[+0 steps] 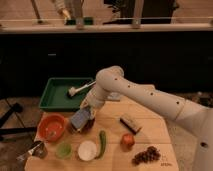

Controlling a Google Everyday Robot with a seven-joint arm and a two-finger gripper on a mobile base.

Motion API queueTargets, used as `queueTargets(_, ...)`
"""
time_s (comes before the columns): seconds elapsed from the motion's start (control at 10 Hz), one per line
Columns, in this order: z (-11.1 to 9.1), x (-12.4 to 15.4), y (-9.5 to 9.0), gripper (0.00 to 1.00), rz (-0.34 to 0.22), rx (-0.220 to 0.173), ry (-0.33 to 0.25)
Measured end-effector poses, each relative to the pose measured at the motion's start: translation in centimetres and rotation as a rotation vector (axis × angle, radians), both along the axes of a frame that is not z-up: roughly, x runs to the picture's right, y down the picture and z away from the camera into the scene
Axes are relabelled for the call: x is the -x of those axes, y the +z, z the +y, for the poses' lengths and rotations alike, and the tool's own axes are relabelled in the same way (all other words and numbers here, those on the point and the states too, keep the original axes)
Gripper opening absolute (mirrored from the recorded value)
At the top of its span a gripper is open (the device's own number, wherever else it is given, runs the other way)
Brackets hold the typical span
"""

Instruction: Place sponge in plastic cup

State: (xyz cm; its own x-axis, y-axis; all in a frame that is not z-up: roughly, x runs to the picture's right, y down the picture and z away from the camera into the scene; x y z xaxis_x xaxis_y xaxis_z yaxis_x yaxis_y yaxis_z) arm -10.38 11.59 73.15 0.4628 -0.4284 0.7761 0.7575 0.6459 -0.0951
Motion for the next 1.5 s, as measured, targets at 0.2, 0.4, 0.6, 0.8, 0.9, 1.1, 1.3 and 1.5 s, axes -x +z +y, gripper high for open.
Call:
queueTargets(0.2,1.9,4.5,-1.6,0.00,-0.132,-0.058,-0.183)
queueTargets(0.4,3.9,7.5,-3.0,0.00,-0.224,-0.093,-0.328)
queueTargets(0.6,6.2,9.7,-4.0,0.00,-0.300,-0.110,-0.503)
queueTargets(0.8,7.3,10.5,-3.2,0.00,-0.282,-0.110,-0.578)
queueTargets(0.9,8.1,10.7,-2.4,0.00,-0.260,-0.104,-0.608)
queueTargets(1.1,8.9,11.3,-2.1,0.00,-0.247,-0.101,-0.640)
queueTargets(1.3,9.7,11.2,-2.0,0.00,-0.232,-0.094,-0.670)
queueTargets(1.5,10.6,11.1,-2.4,0.00,-0.227,-0.090,-0.698)
